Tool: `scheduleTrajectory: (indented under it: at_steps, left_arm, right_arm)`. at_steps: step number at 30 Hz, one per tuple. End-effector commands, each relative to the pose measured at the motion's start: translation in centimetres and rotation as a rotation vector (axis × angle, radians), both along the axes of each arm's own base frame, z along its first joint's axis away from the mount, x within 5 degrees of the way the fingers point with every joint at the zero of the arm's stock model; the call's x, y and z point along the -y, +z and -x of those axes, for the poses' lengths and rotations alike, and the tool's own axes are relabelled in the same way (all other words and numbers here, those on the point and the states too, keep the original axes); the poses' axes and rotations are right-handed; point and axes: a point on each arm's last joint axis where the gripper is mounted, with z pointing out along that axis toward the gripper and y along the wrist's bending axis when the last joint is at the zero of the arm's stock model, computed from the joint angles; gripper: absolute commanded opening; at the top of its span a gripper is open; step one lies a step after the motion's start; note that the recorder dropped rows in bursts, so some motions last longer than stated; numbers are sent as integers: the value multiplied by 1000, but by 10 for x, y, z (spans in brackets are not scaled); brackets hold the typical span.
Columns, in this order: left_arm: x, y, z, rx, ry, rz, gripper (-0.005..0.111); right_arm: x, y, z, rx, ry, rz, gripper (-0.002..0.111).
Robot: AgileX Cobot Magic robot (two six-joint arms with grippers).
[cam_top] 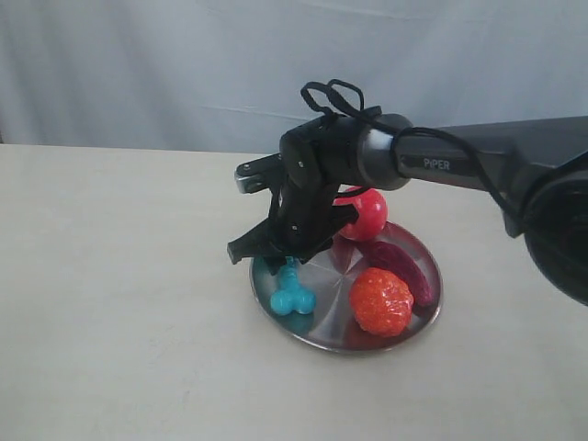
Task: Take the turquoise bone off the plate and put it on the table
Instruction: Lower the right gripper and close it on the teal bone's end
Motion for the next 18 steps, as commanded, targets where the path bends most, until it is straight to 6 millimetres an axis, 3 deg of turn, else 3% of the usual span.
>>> scheduleTrajectory:
  at_steps: [1,10,17,18]
  left_arm:
    - [0,-1,0,1,-5,0,0]
    - [0,-1,0,1,-5,0,0]
    - [0,-1,0,1,-5,0,0]
    - [0,-1,0,1,-5,0,0]
  right_arm:
    - [3,-8,-3,-5,-8,4,45]
    - [2,-17,-5,2,0,3,42]
    - [4,-18,-4,-12,24,27,0]
    - [4,-17,-4,-12,24,27,0]
